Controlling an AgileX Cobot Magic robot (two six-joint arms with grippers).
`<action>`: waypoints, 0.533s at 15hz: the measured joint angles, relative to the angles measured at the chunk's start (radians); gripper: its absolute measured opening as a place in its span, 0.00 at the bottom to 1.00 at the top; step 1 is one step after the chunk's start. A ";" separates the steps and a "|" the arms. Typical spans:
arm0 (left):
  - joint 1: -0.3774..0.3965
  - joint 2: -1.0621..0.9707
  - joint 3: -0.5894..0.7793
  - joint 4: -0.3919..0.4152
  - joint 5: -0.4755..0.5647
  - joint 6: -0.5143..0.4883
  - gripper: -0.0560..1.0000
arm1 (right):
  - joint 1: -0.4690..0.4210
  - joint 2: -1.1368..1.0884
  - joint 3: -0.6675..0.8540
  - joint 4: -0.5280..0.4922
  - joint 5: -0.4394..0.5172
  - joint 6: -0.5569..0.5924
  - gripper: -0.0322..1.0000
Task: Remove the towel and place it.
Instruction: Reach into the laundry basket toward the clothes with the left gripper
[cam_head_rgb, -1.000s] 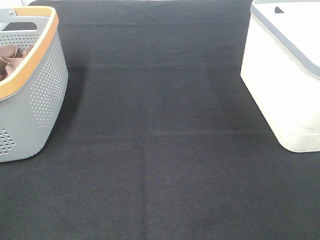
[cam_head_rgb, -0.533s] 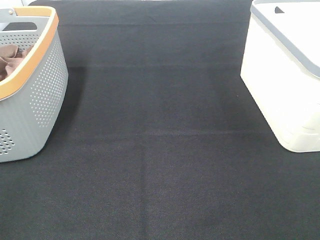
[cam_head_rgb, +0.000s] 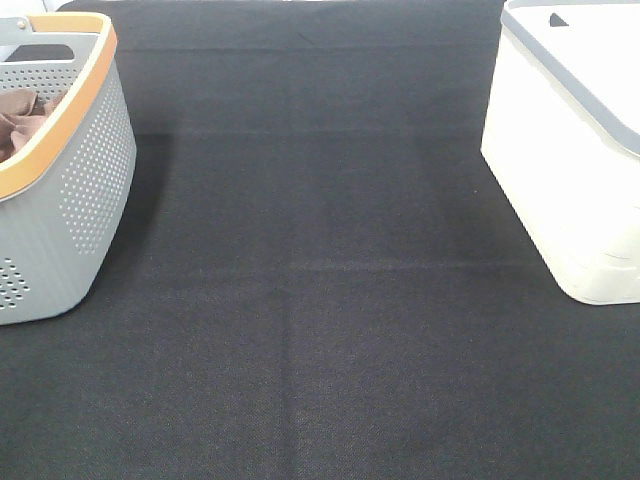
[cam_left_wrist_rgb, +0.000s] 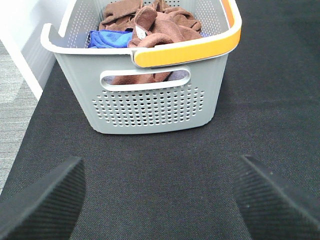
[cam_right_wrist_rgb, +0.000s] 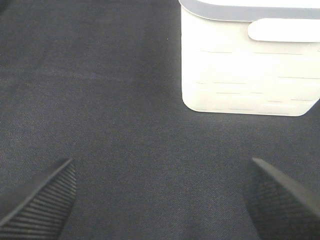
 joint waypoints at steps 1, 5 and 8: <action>0.000 0.000 0.000 0.000 0.000 0.000 0.79 | 0.000 0.000 0.000 0.000 0.000 0.000 0.85; 0.000 0.000 0.000 0.000 0.000 0.000 0.79 | 0.000 0.000 0.000 0.000 0.000 0.000 0.85; 0.000 0.000 0.000 0.000 0.000 0.000 0.79 | 0.000 0.000 0.000 0.000 0.000 0.000 0.85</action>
